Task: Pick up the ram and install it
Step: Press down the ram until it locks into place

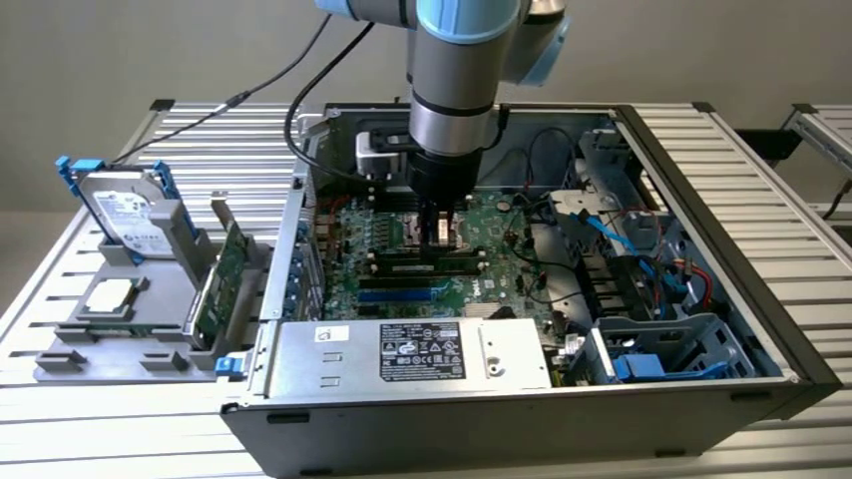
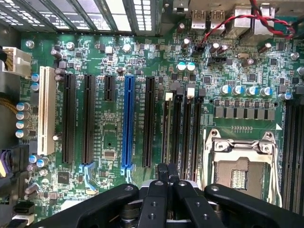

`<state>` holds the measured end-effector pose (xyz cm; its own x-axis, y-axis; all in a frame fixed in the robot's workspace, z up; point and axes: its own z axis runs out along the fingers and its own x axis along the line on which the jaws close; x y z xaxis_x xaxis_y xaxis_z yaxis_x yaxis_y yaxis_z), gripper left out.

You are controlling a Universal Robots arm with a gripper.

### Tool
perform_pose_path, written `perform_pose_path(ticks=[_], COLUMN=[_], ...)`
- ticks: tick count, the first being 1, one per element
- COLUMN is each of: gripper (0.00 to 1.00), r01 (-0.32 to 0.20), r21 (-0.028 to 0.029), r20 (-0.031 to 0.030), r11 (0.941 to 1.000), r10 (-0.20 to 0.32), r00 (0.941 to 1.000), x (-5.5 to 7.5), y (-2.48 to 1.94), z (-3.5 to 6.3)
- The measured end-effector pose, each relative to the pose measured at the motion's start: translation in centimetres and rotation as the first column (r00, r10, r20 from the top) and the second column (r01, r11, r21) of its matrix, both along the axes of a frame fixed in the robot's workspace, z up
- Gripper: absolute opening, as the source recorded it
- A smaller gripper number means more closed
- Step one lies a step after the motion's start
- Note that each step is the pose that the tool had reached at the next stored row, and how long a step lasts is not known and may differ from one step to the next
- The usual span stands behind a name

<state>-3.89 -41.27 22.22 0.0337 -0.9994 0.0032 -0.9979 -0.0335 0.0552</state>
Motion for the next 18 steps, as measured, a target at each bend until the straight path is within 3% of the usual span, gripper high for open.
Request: perform_pose_path(ticks=[3, 7, 18], gripper=[0.11, 0.11, 0.11], r01=[0.0, 0.0, 0.0], r21=[0.004, 0.0019, 0.002], r20=[0.0, -0.0011, -0.001], r11=[1.0, 1.0, 1.0], r10=[0.0, 0.0, 0.0], r00=[1.0, 1.0, 1.0], x=[0.0, 0.0, 0.0], y=[0.05, 0.02, 0.02], z=[0.72, 2.17, 2.23])
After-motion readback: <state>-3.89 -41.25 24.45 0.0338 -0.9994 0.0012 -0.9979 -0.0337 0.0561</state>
